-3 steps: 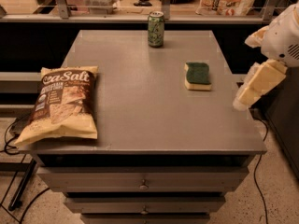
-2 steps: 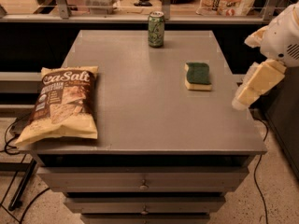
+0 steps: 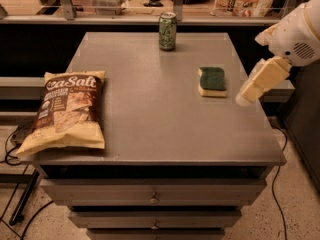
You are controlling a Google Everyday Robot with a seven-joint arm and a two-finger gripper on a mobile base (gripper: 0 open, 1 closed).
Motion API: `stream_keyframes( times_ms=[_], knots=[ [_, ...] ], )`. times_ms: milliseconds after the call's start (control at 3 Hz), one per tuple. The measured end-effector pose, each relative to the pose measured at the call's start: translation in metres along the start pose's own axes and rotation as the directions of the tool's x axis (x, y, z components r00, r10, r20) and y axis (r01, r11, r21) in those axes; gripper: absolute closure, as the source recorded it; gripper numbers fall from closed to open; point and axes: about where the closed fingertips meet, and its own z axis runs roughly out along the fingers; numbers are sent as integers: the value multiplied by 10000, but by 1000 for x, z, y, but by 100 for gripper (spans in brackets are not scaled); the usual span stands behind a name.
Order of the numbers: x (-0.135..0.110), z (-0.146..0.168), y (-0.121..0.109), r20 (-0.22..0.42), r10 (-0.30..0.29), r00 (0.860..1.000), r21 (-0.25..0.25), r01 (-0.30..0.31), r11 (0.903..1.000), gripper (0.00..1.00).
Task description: Pick sponge
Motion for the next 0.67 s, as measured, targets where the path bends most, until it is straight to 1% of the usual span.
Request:
stream_keyframes(
  times_ms=[333,667],
  knots=[
    [-14,22,-25,744,220,9970,203,-236,9995,0],
    [-26,56,-54,1331,686,9887,96,-705,9975,0]
  ],
)
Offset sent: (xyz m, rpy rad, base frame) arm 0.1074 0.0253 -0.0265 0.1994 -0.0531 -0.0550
